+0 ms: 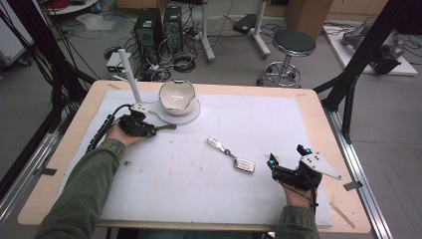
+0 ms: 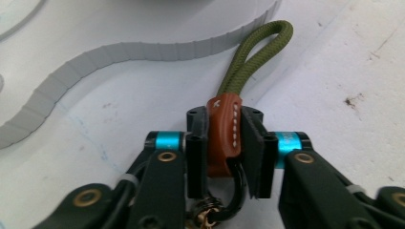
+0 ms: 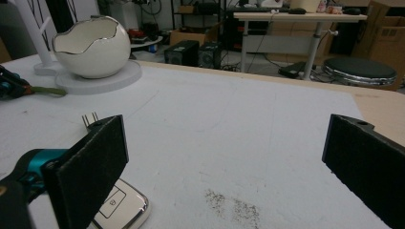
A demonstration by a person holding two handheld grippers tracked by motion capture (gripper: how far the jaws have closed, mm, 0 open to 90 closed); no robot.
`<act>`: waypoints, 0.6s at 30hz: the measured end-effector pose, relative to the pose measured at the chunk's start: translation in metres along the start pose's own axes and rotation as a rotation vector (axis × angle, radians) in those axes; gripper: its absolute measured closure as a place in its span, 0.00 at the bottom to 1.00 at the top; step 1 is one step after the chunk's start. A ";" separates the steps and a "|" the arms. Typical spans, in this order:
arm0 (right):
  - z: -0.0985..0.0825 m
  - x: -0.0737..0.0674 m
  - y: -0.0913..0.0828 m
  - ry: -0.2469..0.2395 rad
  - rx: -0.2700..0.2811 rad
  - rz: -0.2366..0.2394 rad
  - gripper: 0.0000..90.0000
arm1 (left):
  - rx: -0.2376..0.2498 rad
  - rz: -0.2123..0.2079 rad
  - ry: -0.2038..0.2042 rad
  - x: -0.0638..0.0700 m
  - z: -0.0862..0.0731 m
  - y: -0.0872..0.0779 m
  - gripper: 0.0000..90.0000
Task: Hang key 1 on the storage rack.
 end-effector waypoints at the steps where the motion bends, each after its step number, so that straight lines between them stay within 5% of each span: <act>1: 0.000 0.000 0.000 0.000 0.000 0.000 0.01 | -0.001 -0.001 0.002 0.000 0.000 0.000 0.83; 18: 0.000 0.000 -0.001 0.007 0.000 0.002 0.01 | 0.011 0.064 0.051 0.002 0.003 -0.023 0.85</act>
Point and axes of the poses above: each handheld gripper's, and its own axes: y roughly forward along the jaws, z roughly out of its top, x roughly to its right, the point moved 4 cm from there along y, roughly forward along the jaws, and after that the axes turned 1 degree about -x, right-handed, at the moved point
